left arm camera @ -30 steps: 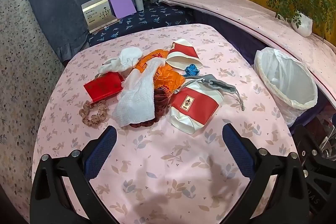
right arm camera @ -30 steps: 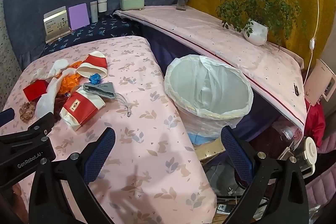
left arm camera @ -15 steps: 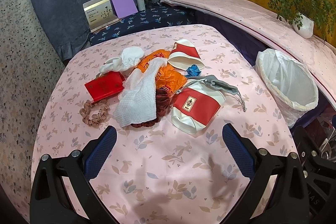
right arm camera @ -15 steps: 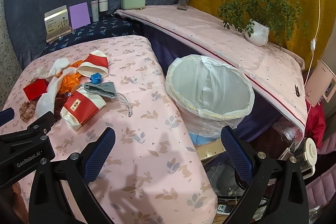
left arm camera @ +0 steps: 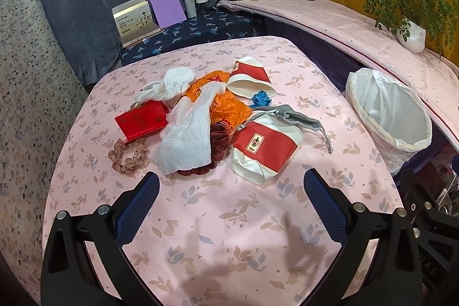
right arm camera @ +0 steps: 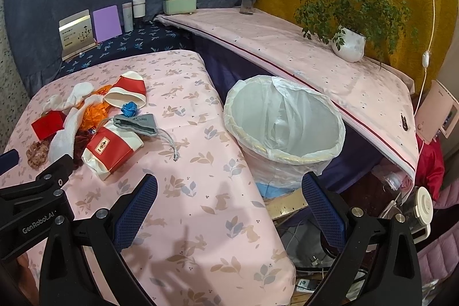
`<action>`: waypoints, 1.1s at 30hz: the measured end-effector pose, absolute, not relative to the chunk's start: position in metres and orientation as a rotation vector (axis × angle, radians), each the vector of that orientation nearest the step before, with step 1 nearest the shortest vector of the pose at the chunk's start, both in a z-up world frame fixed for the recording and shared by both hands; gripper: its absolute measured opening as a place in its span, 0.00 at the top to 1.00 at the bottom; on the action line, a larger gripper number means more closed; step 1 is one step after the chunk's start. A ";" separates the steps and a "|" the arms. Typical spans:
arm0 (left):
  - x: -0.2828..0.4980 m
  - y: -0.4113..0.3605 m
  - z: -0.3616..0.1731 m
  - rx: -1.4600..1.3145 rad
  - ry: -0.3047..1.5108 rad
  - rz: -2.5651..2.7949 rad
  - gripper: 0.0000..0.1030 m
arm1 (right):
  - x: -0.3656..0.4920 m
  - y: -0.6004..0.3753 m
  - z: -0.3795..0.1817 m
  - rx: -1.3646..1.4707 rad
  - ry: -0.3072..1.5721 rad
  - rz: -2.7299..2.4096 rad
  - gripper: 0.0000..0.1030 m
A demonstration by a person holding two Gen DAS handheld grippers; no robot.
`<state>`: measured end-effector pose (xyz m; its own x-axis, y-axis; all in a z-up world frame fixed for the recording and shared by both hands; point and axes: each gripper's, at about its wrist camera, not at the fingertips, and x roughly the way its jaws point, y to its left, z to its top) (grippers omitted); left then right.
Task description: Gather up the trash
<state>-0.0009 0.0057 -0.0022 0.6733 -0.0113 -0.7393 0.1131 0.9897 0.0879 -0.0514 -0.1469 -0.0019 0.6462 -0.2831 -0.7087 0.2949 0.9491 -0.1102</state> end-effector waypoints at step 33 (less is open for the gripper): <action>-0.004 0.004 -0.002 0.139 0.810 -0.075 0.07 | -0.054 -0.151 -0.004 0.029 0.806 -0.344 0.06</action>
<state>-0.0040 0.0037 -0.0020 0.6873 -0.0135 -0.7263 0.1197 0.9883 0.0949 -0.0540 -0.1514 -0.0037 0.6400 -0.2905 -0.7113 0.3124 0.9442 -0.1046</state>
